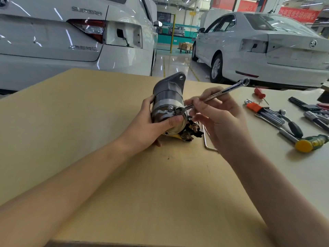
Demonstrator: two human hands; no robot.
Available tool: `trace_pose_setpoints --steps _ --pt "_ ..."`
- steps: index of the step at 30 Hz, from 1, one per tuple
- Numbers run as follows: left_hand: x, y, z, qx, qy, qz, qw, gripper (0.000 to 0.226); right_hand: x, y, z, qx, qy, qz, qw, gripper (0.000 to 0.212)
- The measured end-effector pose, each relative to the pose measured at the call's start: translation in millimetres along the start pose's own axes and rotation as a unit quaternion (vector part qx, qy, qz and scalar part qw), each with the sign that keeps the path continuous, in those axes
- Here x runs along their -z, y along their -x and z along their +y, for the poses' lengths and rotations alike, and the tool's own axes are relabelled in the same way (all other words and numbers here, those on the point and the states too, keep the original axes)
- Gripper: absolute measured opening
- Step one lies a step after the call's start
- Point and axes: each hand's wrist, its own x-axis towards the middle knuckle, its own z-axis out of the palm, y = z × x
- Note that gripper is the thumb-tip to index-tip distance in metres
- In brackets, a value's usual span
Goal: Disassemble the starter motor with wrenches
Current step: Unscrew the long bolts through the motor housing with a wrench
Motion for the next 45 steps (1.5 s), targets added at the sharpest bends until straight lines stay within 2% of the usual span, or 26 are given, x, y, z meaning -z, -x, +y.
trace_pose_setpoints --steps 4,6,7,8,10,11,12,13,14,15,16,18,22,24,28,31,37,41,45 --pt "0.8 -0.4 -2.5 0.008 -0.003 -0.003 1.0 0.122 -5.8 -3.1 -5.2 0.079 0.119 -0.048 0.989 0.025" --pt "1.2 -1.6 -3.9 0.015 -0.004 -0.006 1.0 0.118 -16.1 -7.8 -7.5 0.141 0.237 -0.078 0.958 0.035" --pt "0.5 -2.5 -4.8 0.017 -0.006 -0.005 1.0 0.111 -23.3 -10.4 -6.8 0.169 0.313 -0.093 0.93 0.035" --pt "0.5 -3.4 -5.5 0.014 -0.015 -0.005 1.0 0.096 -30.7 -12.1 -4.7 0.195 0.393 -0.109 0.892 0.032" --pt "1.6 -3.5 -5.7 -0.002 -0.07 0.001 0.998 0.049 -42.0 -12.4 1.6 0.233 0.52 -0.143 0.809 0.026" --pt "2.2 -3.9 -6.3 -0.006 -0.09 0.003 0.996 0.035 -44.2 -12.3 4.6 0.245 0.533 -0.146 0.797 0.025" --pt "2.4 -4.5 -6.5 -0.008 -0.086 0.005 0.996 0.037 -43.4 -11.8 6.5 0.244 0.505 -0.137 0.817 0.024" --pt "1.7 -3.6 -4.8 -0.004 -0.061 0.003 0.998 0.053 -40.8 -10.5 6.4 0.218 0.423 -0.114 0.872 0.023" --pt "1.0 -2.0 -3.2 0.008 -0.031 0.001 0.999 0.075 -35.6 -8.8 5.0 0.17 0.298 -0.086 0.935 0.022" --pt "-0.1 -0.3 -0.5 0.017 -0.017 0.003 1.0 0.096 -28.2 -7.7 4.0 0.122 0.165 -0.059 0.977 0.021" --pt "-0.7 0.7 0.7 0.023 -0.013 0.001 1.0 0.112 -21.0 -5.7 2.7 0.072 0.056 -0.034 0.995 0.019" --pt "-0.5 1.3 2.4 0.023 -0.016 -0.006 1.0 0.121 -10.9 -3.4 3.9 0.0 -0.071 -0.007 0.997 0.016" --pt "-1.4 3.4 5.1 0.021 -0.01 -0.004 1.0 0.125 -10.7 -5.1 2.3 -0.03 -0.184 -0.027 0.982 0.02" --pt "-1.4 4.7 6.5 0.021 -0.008 -0.008 1.0 0.127 -12.3 -5.0 1.4 -0.031 -0.195 -0.029 0.98 0.021" --pt "-0.2 3.6 5.7 0.015 -0.009 -0.004 1.0 0.127 -9.2 -3.2 1.4 -0.025 -0.144 0.029 0.989 0.017" --pt "-1.1 4.2 5.9 0.013 -0.007 -0.004 1.0 0.126 -8.2 -2.3 3.0 -0.037 -0.144 0.041 0.988 0.017" --pt "-1.1 4.0 6.2 0.011 -0.008 -0.002 1.0 0.123 -10.5 -1.6 8.8 -0.021 -0.101 0.021 0.994 0.017" --pt "-1.4 3.9 6.0 0.012 -0.004 -0.005 1.0 0.125 -9.2 -0.4 8.6 0.019 -0.024 -0.025 0.999 0.013" --pt "-1.0 4.0 5.4 0.009 0.002 -0.004 1.0 0.122 -9.4 -0.9 7.0 0.027 0.008 -0.046 0.999 0.01"
